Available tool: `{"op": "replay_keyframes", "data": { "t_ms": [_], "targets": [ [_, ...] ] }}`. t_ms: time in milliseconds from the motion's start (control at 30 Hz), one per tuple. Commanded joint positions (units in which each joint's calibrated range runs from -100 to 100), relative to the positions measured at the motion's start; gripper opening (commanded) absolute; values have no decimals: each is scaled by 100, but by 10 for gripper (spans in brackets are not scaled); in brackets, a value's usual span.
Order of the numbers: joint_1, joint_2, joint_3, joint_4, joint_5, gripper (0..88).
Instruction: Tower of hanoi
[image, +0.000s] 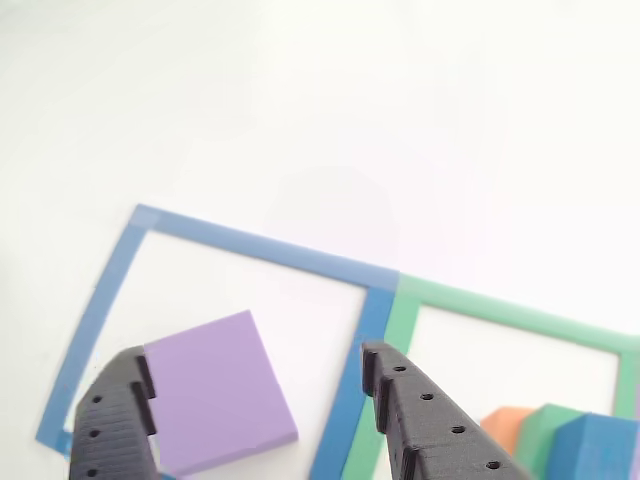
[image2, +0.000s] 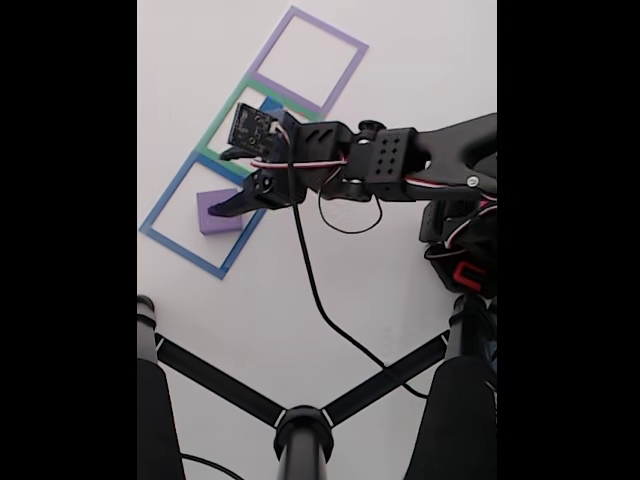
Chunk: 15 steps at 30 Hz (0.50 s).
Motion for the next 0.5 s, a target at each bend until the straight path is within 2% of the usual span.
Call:
{"op": "replay_keyframes", "data": {
  "t_ms": [0, 167, 367, 467],
  "targets": [
    [58, -1281, -1254, 2916, 0, 107],
    [150, -1818, -2826, 5425, 0, 41],
    [668, -1922, -4543, 7433, 0, 30],
    [1057, -1930, -5134, 8048, 0, 30]
  ]
}}
